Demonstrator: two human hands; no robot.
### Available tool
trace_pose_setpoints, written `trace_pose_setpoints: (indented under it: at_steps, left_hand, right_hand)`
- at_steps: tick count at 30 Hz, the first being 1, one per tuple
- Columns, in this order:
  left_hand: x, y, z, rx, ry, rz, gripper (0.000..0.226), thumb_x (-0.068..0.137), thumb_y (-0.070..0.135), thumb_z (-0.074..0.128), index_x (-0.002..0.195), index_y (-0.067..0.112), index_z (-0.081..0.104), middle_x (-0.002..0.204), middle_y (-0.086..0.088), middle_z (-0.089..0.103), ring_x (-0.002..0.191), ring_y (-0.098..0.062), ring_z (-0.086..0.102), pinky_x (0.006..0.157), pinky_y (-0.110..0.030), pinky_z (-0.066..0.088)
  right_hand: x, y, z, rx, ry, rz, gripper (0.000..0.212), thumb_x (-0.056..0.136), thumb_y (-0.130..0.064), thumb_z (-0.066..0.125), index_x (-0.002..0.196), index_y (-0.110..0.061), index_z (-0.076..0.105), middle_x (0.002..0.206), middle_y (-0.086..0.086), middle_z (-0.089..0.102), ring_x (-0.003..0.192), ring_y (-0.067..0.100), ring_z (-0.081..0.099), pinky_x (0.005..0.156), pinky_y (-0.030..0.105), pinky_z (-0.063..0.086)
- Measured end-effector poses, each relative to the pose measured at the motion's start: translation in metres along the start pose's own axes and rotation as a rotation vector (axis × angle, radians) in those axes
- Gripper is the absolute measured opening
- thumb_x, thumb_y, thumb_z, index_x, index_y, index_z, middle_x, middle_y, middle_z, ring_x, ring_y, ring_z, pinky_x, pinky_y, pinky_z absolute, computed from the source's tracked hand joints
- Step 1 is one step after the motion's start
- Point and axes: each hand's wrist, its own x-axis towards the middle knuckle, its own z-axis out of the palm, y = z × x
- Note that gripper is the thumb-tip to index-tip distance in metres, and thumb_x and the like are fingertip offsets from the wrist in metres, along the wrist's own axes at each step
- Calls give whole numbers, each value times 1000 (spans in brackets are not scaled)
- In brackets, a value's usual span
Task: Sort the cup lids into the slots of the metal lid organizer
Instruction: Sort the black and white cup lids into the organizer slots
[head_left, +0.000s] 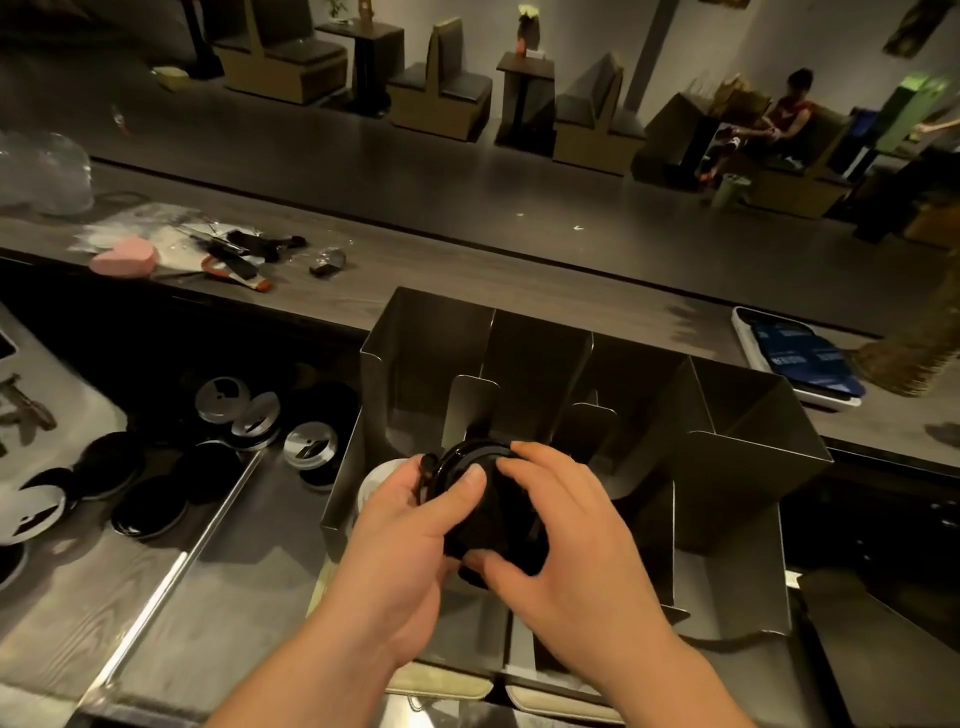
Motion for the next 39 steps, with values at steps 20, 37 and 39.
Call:
trace_pose_setpoints:
  at_steps: [20,37,39]
  left_hand:
    - [31,13,-45,43,131,117,13,94,7,59,84,14,61,76,-5,58,77,-21,55,68,-36,43]
    - [40,21,-59,88,14,57,15,93,4,57,81,12,60,72,-5,54,70,-18,52,68,-36,42]
    - [39,25,-63,90,-16,30,16,93,4,57,80,13,61,72,-6,53,71,-19,52,69,-37,41]
  right_hand:
    - [22,-4,38,-514,-116,377,46,68,-68,60,100,-35,63,104,-14,66,128,26,32,107,57,17]
    - [26,-20,45,-657,-263,451,60,86,-63,57,139,-37,47,140,-9,49,145,36,-2,111,66,-6]
    - [27,-22,47,-671,-285,467,60,84,-62,59,137,-36,48,143,-6,44,144,37,-5,112,66,-4]
